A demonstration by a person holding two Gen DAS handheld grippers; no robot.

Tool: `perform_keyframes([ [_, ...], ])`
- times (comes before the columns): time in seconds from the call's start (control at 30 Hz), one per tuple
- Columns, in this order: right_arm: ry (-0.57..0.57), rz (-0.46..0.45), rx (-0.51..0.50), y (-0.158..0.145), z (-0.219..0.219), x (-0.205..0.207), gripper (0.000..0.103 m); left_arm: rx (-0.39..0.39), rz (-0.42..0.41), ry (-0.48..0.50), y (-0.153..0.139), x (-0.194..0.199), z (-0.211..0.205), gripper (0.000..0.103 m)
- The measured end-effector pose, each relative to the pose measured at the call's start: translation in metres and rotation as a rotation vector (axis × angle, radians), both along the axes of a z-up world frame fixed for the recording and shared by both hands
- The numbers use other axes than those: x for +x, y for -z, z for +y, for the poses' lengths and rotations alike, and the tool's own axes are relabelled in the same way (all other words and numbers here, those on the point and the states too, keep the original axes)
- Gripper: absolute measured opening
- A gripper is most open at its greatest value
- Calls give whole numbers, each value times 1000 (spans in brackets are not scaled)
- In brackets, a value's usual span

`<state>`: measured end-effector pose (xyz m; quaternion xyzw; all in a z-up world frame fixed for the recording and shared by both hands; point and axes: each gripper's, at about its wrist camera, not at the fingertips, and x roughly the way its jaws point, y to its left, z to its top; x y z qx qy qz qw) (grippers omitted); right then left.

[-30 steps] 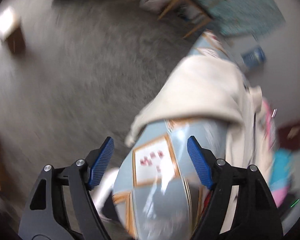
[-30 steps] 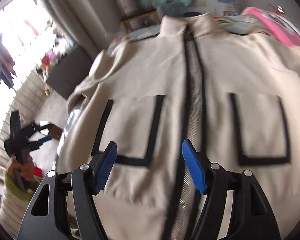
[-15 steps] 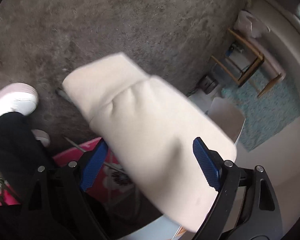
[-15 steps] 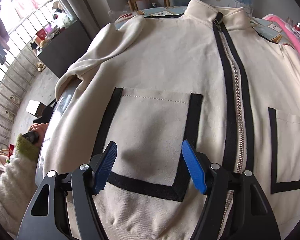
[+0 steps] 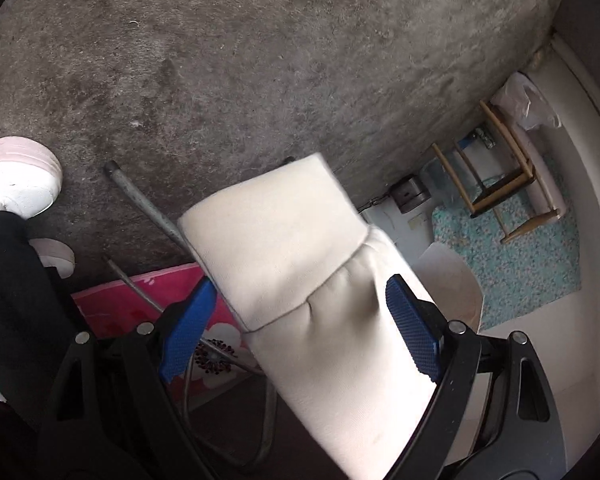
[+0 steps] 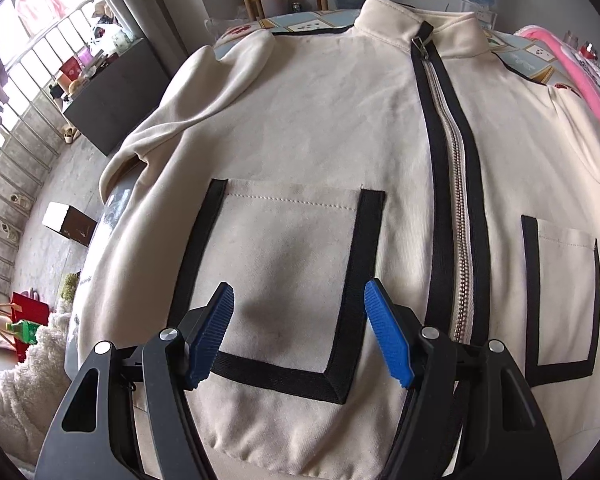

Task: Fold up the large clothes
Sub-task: 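Lift the sleeve up off the table with the left gripper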

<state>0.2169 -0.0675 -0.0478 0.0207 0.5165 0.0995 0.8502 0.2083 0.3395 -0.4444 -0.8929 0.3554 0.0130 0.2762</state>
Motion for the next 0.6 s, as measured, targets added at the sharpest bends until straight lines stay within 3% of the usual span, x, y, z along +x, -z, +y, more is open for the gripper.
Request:
perform_keyframes([
  [0.07, 5, -3, 1, 0, -2, -1, 66, 20, -22, -9, -1, 5, 5, 81],
  [0.3, 32, -29, -15, -2, -11, -5, 66, 133, -73, -14, -18, 20, 40, 32],
  [0.43, 39, -40, -9, -3, -16, -5, 66, 256, -74, -28, -49, 17, 72, 22],
  [0.5, 38, -49, -6, -4, -16, -4, 66, 396, -77, -11, -84, 14, 95, 18],
  [0.53, 36, -54, -4, -5, -17, -4, 66, 490, -70, 12, -106, 13, 106, 18],
  [0.57, 36, -61, -2, -5, -17, -3, 66, 636, -75, 44, -144, 11, 119, 17],
  [0.6, 38, -68, 1, -6, -19, -3, 66, 718, -87, 58, -169, 10, 125, 17],
])
